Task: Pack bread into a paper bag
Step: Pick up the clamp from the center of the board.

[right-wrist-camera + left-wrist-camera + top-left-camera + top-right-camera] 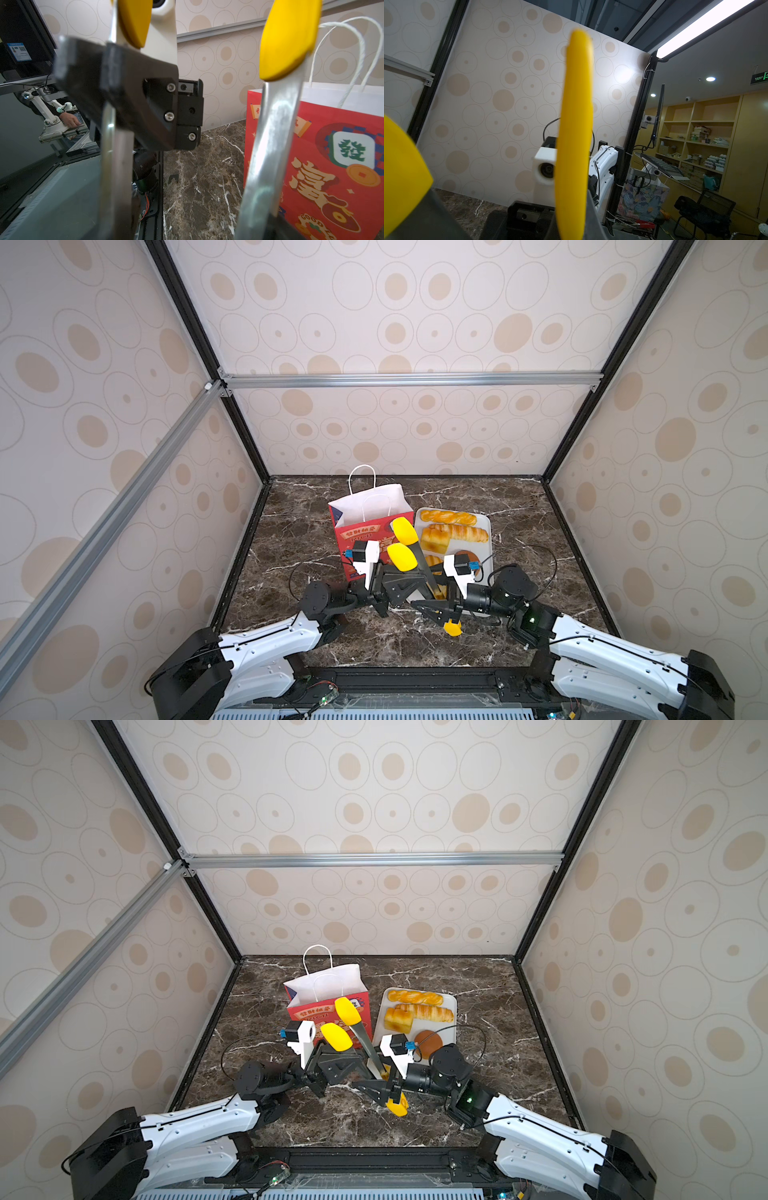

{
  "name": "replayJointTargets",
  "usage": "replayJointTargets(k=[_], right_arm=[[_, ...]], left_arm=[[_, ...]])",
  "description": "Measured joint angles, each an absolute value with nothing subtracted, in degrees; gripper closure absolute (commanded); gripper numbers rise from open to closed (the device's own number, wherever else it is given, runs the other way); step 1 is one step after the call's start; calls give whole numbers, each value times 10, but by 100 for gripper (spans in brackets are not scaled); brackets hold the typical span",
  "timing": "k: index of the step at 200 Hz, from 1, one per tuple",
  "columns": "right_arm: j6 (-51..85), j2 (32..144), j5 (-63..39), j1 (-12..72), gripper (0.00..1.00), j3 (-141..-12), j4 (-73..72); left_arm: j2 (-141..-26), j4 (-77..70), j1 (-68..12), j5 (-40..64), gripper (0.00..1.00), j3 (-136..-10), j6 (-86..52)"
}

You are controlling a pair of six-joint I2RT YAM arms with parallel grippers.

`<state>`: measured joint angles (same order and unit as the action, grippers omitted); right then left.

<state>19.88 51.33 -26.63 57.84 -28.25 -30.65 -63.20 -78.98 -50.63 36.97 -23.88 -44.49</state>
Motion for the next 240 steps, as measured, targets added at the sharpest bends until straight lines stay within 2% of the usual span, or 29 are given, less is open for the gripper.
replayJointTargets(k=[37,42,52,70,83,108,113,152,187,213,240], right_arm=[[196,514,-266,579,30,-283,-306],[196,515,-266,579,30,-284,-303],[194,516,-265,578,30,-286,-297],[193,516,-259,578,30,-289,-290],[192,516,-255,578,30,-290,-287],[190,515,-251,578,30,-290,-278],[189,515,-250,578,30,-290,-277],[183,503,-246,578,30,-294,-261],[174,482,-238,578,30,-299,-236],[152,466,-192,578,30,-328,-155],[120,471,-76,578,30,-398,-10]], left_arm=[[-631,-780,-508,349,100,-235,-441],[-629,-775,-509,346,91,-235,-441],[-624,-765,-509,341,67,-235,-436],[-608,-735,-511,334,38,-235,-429],[-590,-706,-512,329,26,-235,-423],[-544,-609,-513,319,13,-237,-389],[-535,-588,-513,317,7,-237,-377],[-463,-409,-512,286,2,-245,-307],[-387,-250,-509,210,1,-249,-244],[-339,-104,-506,98,2,-286,-199],[-331,17,-505,-62,1,-340,-192]])
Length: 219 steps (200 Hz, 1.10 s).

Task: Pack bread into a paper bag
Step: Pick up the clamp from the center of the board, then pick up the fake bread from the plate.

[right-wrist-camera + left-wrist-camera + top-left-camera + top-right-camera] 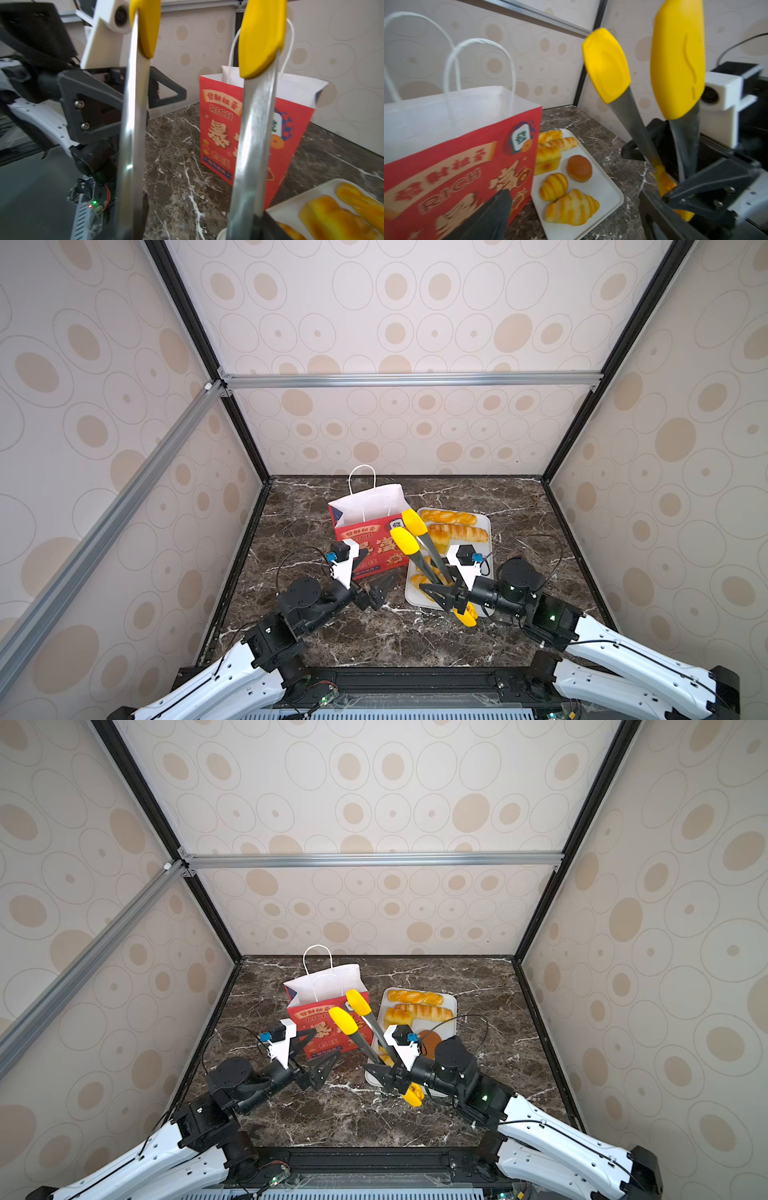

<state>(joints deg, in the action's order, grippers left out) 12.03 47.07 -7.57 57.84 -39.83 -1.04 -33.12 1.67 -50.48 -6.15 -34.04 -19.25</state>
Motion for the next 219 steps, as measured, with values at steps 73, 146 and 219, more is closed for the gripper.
replayJointTargets(k=[73,146,219], right_arm=[[117,647,223,568,28,-575,372],[148,607,167,371,28,-556,490],[119,710,26,331,27,-537,469]], left_arm=[[-516,322,-456,-310,2,-585,-241],[-626,534,-395,-423,1,-763,-286],[-593,537,-192,-284,1,-745,-271]])
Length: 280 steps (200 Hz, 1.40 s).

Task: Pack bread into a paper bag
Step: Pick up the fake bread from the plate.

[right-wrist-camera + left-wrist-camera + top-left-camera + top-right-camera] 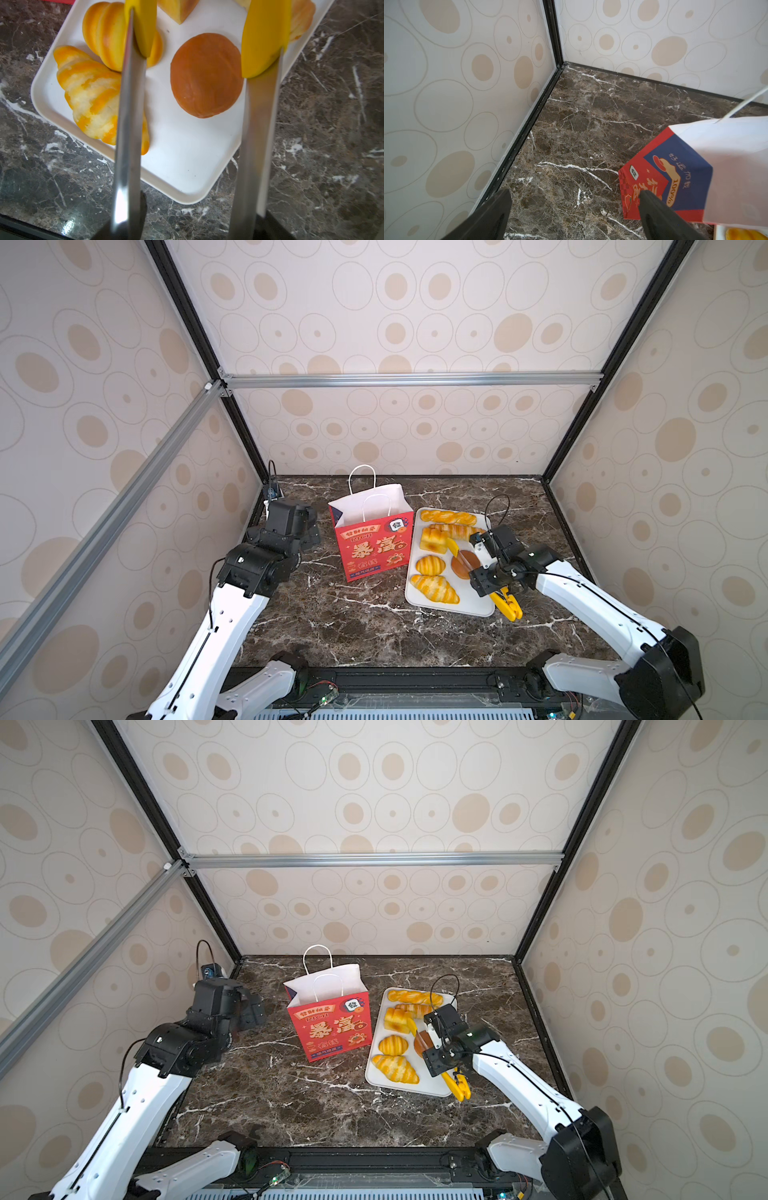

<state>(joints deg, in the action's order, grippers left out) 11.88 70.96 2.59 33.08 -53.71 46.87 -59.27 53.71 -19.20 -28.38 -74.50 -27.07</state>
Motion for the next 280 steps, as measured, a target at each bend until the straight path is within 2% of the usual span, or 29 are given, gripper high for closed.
replayJointTargets(k=[57,117,148,198,210,246,280], right_arm=[[108,787,-36,328,29,-545,417],[95,839,-20,319,32,-579,401],[82,846,-31,303,54,-588,399],[75,874,-75,293,71,-602,403],[74,874,-83,293,78,-602,405],[75,863,-89,292,79,-602,417],[74,791,-65,298,77,-644,464]], left_arm=[[-602,528,-180,-191,1,-690,-255],[-586,512,-180,-162,1,-682,-252],[-583,510,-180,-157,1,-678,-252],[-583,508,-179,-154,1,-677,-251],[-583,507,-179,-153,2,-677,-250],[-580,506,-179,-147,1,-671,-248],[-578,503,-179,-142,1,-670,-246]])
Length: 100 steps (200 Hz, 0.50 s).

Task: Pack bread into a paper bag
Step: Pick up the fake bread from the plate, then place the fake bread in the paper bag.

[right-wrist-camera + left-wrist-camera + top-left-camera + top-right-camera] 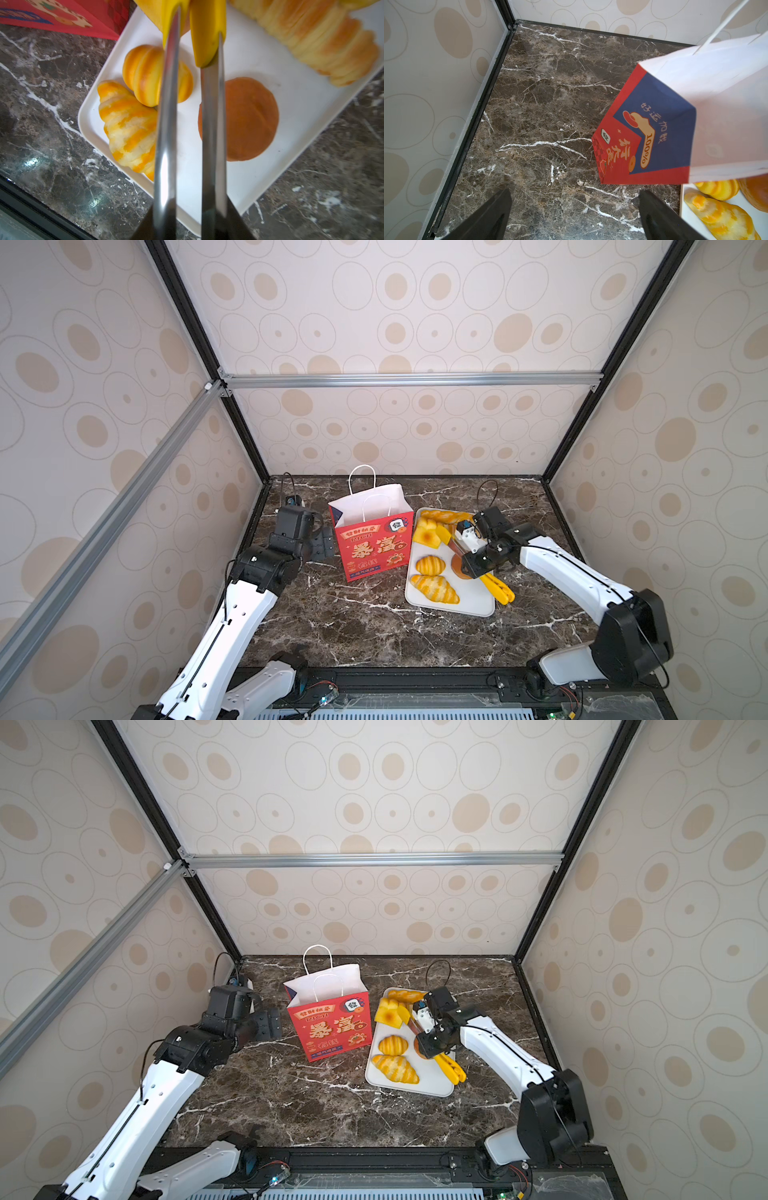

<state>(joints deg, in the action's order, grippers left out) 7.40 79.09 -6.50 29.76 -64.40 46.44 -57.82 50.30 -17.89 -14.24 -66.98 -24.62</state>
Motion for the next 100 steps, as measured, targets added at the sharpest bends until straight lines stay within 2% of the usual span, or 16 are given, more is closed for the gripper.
replayJointTargets(k=[51,100], right_arm=[[48,669,-16,332,76,-795,502],[20,719,4,390,75,-904,545]], left_arm=[[-574,501,-179,-129,1,-661,-245],[-568,499,-179,-114,1,-651,-243]])
